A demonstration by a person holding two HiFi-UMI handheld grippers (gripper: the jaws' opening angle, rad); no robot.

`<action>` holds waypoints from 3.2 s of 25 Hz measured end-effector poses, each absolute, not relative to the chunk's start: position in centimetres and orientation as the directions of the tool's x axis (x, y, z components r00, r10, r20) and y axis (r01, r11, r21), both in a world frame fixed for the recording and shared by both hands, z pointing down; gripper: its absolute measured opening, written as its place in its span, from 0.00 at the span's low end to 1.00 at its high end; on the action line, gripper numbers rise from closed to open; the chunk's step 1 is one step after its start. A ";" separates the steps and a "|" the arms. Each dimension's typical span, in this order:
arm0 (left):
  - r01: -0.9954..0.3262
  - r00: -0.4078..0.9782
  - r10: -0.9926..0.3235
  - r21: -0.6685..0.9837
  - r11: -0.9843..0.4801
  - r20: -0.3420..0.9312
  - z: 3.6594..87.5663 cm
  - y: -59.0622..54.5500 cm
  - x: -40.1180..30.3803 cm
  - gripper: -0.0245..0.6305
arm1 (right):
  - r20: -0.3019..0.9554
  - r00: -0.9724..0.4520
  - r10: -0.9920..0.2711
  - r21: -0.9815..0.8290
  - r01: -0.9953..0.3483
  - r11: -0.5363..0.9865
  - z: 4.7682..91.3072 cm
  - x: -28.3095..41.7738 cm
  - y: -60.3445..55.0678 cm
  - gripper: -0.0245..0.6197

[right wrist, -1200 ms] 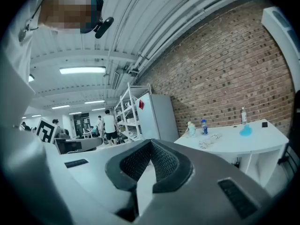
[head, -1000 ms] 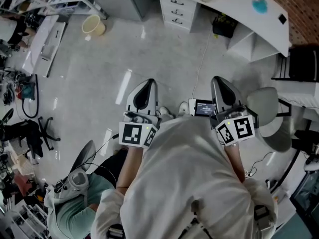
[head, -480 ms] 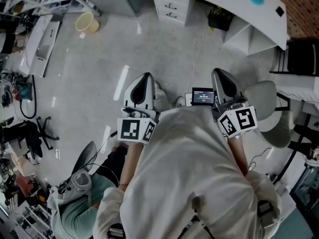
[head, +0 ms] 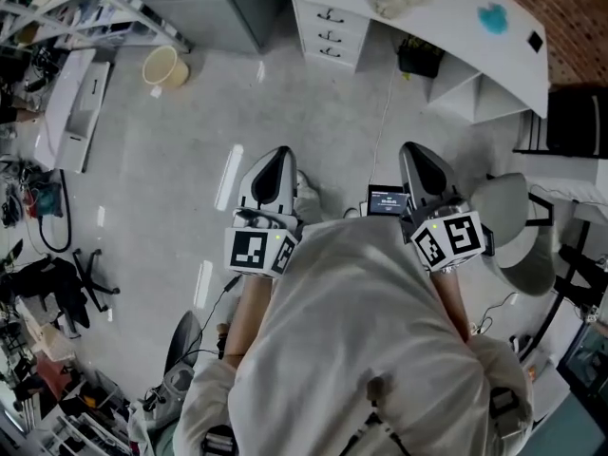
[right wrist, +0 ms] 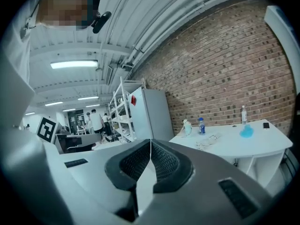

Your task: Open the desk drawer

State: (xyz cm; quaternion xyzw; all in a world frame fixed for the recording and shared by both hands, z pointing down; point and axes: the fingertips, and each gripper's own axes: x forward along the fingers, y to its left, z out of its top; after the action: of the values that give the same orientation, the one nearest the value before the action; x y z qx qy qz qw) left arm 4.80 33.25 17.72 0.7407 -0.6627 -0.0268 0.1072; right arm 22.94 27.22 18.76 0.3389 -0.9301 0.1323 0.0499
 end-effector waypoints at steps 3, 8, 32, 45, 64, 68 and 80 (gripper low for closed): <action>-0.972 0.170 -0.980 0.181 -0.150 0.101 17.3 30.2 2.1 0.05 | 0.177 -0.734 -0.655 -0.206 -0.679 0.705 18.1 20.3 25.0 0.08; -0.962 0.225 -0.971 0.176 -0.209 0.076 16.5 26.8 -2.0 0.05 | 0.196 -0.694 -0.693 -0.207 -0.720 0.662 18.3 16.9 22.9 0.08; -0.938 0.334 -0.928 0.155 -0.309 0.167 20.4 18.8 -10.2 0.05 | 0.286 -0.613 -0.737 -0.201 -0.790 0.580 21.9 8.9 15.6 0.08; -0.936 0.351 -0.897 0.127 -0.329 0.269 22.6 7.2 -13.1 0.05 | 0.367 -0.623 -0.691 -0.165 -0.775 0.610 24.8 4.9 2.6 0.08; -0.872 0.479 -0.821 0.063 -0.485 0.311 23.3 -7.2 -11.6 0.05 | 0.407 -0.671 -0.620 -0.078 -0.702 0.708 25.9 4.4 -8.1 0.08; -0.836 0.533 -0.782 0.060 -0.546 0.324 24.1 -8.0 -11.7 0.05 | 0.439 -0.620 -0.650 -0.035 -0.735 0.677 26.7 4.6 -8.8 0.08; -0.749 0.614 -0.663 0.052 -0.660 0.428 28.9 -9.9 -15.5 0.05 | 0.409 -0.464 -0.785 0.114 -0.828 0.549 23.6 6.6 -15.1 0.08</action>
State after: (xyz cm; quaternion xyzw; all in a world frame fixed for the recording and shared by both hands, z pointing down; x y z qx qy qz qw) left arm -15.51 -9.89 28.89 0.8912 -0.3960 0.1899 0.1136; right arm 6.58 -15.11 23.64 0.4722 -0.8542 0.0501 0.2118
